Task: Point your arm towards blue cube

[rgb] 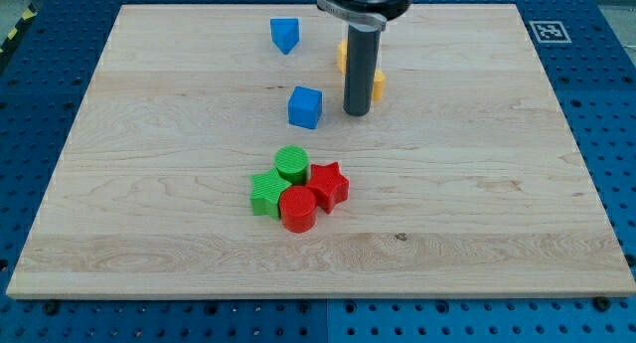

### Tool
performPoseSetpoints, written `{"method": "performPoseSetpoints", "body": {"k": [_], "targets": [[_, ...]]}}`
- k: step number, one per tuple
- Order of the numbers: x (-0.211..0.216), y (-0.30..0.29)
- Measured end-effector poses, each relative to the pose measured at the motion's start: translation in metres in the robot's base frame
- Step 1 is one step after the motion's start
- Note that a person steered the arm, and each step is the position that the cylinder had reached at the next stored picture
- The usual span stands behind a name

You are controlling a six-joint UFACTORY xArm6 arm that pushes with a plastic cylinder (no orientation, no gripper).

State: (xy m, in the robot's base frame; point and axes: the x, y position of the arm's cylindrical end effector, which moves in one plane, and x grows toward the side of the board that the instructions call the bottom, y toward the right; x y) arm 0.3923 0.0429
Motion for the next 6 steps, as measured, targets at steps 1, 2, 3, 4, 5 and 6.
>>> {"method": "performPoseSetpoints", "body": {"k": [1,2,3,4,5,6], "targets": [[-0.027,0.000],[-0.052,0.000],[-0.052,-0.038],[-0.052,-0.109],[-0.025,-0.128],[0.023,-0.124]]}}
